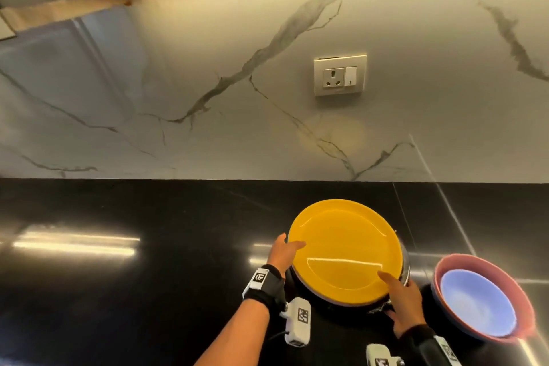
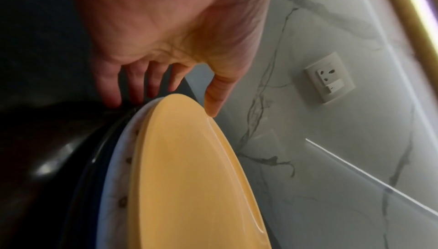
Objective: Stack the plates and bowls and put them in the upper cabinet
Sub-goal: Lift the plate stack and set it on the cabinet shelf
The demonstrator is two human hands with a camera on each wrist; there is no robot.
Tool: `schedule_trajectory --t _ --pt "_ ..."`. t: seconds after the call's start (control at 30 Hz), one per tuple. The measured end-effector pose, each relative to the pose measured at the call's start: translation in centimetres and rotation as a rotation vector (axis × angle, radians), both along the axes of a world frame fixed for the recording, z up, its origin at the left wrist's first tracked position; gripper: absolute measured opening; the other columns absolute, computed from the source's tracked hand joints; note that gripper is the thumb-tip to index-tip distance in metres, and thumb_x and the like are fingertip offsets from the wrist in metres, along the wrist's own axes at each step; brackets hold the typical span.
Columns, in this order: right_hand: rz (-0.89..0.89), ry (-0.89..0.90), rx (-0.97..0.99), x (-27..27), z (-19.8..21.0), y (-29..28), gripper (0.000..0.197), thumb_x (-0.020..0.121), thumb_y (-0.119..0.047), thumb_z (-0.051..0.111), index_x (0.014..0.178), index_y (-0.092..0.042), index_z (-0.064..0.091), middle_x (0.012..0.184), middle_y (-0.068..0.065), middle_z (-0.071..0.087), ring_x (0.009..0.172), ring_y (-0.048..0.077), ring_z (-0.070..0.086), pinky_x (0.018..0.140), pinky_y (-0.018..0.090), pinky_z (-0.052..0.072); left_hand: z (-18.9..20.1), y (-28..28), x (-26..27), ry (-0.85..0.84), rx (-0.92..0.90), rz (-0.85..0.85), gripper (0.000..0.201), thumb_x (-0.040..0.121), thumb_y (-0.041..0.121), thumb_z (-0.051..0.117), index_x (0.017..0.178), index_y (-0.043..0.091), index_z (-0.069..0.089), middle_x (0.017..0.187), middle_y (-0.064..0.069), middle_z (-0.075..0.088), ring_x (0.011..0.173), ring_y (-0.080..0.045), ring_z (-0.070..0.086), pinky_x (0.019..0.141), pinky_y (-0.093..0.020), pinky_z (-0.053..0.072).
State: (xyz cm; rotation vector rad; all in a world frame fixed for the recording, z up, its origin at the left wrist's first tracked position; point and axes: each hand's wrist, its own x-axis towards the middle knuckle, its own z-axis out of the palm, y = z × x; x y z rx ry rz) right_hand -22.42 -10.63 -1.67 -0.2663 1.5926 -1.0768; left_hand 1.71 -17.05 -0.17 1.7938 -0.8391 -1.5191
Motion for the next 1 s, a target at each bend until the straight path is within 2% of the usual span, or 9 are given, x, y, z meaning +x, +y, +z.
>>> schedule_trajectory --t 0.1,0.2,0.37,0.5,0.63,0.7,0.83,0.93,1.0 --pt "0.0 -0.016 0.022 -0.9 -0.4 -1.1 0.057 0.087 -0.003 0.065 0.139 -0.011 0.044 0.122 0.013 0.054 0.106 0.032 0.047 0.091 0.051 0.041 -2.3 -2.0 -0.2 -0.027 -0.005 -0.014 0.05 0.079 0.022 0.072 0.125 0.011 0.054 0.126 -0.014 0.063 0.108 -0.03 0.063 0.099 -0.049 0.05" --pt "0.027 -0.019 0.041 -1.3 -0.8 -1.7 0.054 0.085 0.003 0.064 0.134 -0.007 0.046 0.123 0.018 0.055 0.105 0.034 0.048 0.094 0.054 0.041 -4.5 -3.4 0.2 -0.04 0.031 -0.019 0.042 0.082 0.022 0.07 0.121 0.008 0.059 0.12 -0.015 0.066 0.106 -0.032 0.065 0.097 -0.05 0.051" --pt "-0.029 0.006 -0.007 -0.4 -1.1 -2.1 0.061 0.079 0.003 0.068 0.131 -0.014 0.04 0.125 0.017 0.054 0.107 0.035 0.053 0.094 0.053 0.045 -2.9 -3.1 1.2 -0.083 0.036 -0.053 0.007 0.089 0.012 0.063 0.095 0.015 0.064 0.116 -0.016 0.068 0.105 -0.032 0.065 0.097 -0.047 0.051" --pt "-0.052 -0.021 -0.078 1.0 -0.8 -1.9 0.061 0.077 0.006 0.067 0.126 -0.017 0.041 0.125 0.019 0.054 0.104 0.035 0.055 0.093 0.056 0.047 -0.5 -1.4 3.0 -0.008 0.021 -0.008 0.028 0.09 0.006 0.064 0.117 0.009 0.057 0.116 -0.015 0.064 0.108 -0.03 0.062 0.097 -0.043 0.049" --pt "0.009 -0.07 -0.119 3.2 1.6 -1.3 0.064 0.078 0.004 0.068 0.127 -0.026 0.042 0.127 0.016 0.052 0.11 0.038 0.054 0.093 0.058 0.048 2.5 1.2 6.6 0.048 0.008 0.082 0.045 0.082 0.01 0.074 0.121 0.01 0.051 0.114 -0.011 0.064 0.105 -0.026 0.062 0.092 -0.042 0.051" --pt "0.054 -0.098 -0.15 4.5 3.7 -1.1 0.061 0.079 0.003 0.068 0.128 -0.024 0.042 0.121 0.016 0.054 0.106 0.039 0.056 0.088 0.055 0.051 4.7 2.5 8.5 0.097 -0.009 0.119 0.047 0.078 0.015 0.078 0.117 0.014 0.051 0.114 -0.011 0.063 0.104 -0.027 0.062 0.089 -0.042 0.052" --pt "0.14 -0.08 -0.22 7.9 8.9 -0.4 0.056 0.078 0.0 0.069 0.124 -0.017 0.043 0.113 0.019 0.056 0.098 0.039 0.058 0.074 0.047 0.051 10.7 5.8 12.5 0.152 -0.16 0.157 0.064 0.062 0.028 0.086 0.114 0.018 0.051 0.117 -0.014 0.062 0.106 -0.033 0.063 0.094 -0.055 0.051" --pt "0.232 -0.015 -0.269 10.4 13.8 0.7 0.056 0.076 0.0 0.069 0.124 -0.013 0.043 0.107 0.021 0.056 0.094 0.04 0.057 0.078 0.05 0.049 15.8 8.8 14.9 0.158 -0.292 0.161 0.069 0.056 0.033 0.083 0.116 0.02 0.05 0.116 -0.012 0.063 0.105 -0.032 0.064 0.088 -0.05 0.055" --pt "0.312 0.023 -0.302 11.3 17.1 1.1 0.07 0.066 0.003 0.076 0.127 -0.003 0.042 0.096 0.018 0.054 0.082 0.036 0.054 0.069 0.043 0.045 19.4 10.9 16.4 0.157 -0.358 0.171 0.074 0.052 0.038 0.083 0.116 0.019 0.051 0.115 -0.012 0.064 0.102 -0.032 0.064 0.081 -0.046 0.056"
